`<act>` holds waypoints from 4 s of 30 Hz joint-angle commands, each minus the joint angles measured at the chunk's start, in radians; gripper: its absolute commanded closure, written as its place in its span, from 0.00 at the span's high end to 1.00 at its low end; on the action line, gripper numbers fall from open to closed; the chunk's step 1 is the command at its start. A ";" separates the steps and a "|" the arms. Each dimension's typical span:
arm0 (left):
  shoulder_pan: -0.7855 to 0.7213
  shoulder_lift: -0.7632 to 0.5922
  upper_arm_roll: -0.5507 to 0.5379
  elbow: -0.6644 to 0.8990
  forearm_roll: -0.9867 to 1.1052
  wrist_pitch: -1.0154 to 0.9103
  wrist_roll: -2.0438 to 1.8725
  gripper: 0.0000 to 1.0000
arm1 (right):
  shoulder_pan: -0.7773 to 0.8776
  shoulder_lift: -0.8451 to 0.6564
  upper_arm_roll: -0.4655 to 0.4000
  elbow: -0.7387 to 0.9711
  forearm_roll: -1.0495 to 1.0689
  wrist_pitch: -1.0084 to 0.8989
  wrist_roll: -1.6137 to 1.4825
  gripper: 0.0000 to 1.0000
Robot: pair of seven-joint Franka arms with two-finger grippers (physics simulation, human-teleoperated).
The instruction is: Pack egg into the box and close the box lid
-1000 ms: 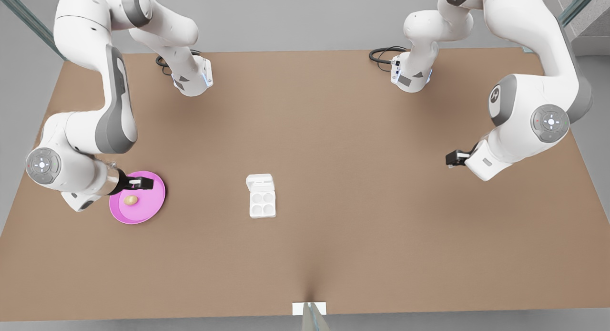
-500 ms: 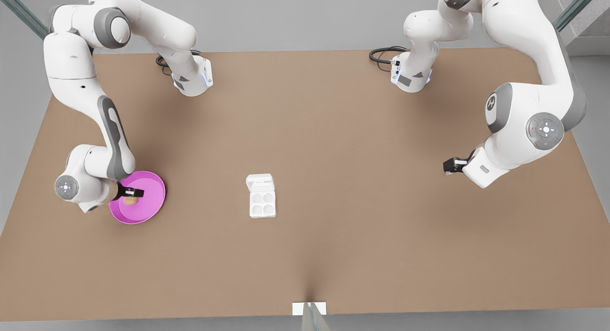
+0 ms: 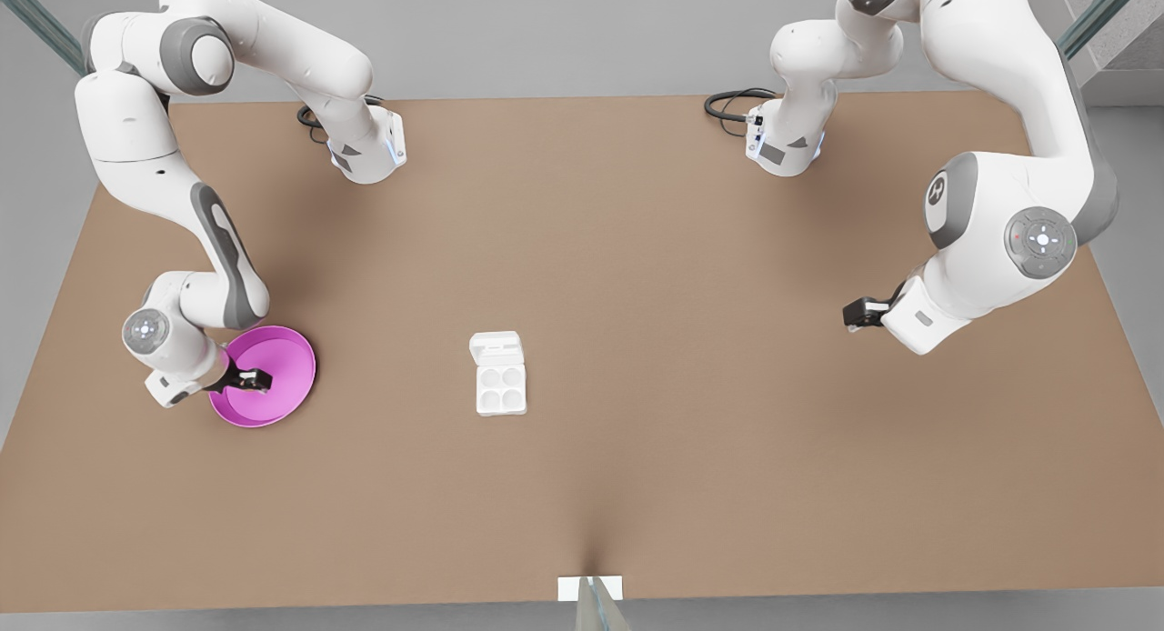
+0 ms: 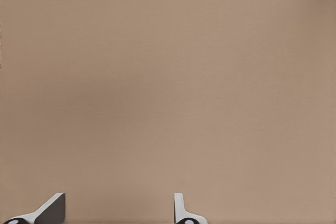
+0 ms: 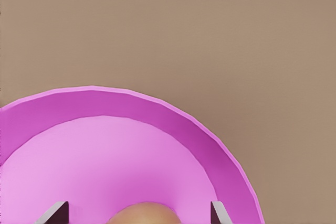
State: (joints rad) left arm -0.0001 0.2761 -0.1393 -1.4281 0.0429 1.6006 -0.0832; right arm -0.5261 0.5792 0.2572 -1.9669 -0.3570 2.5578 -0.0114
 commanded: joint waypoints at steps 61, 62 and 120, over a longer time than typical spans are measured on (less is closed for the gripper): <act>-0.130 -0.012 -0.138 0.044 0.088 -0.057 -0.233 1.00 | 0.876 -0.041 -0.355 0.123 0.478 -0.146 0.315 0.56; -0.130 -0.012 -0.137 0.044 0.088 -0.059 -0.233 1.00 | 0.916 -0.029 -0.383 0.138 0.495 -0.154 0.329 0.56; -0.566 0.653 -0.453 0.158 0.649 0.504 -1.451 1.00 | 0.446 -0.318 -0.178 0.460 0.300 -0.752 -0.010 1.00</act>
State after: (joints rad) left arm -0.5658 0.9201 -0.5964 -1.2885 0.6853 2.0115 -1.1919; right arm -0.0940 0.2601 0.0786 -1.5041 -0.0598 1.7168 0.0928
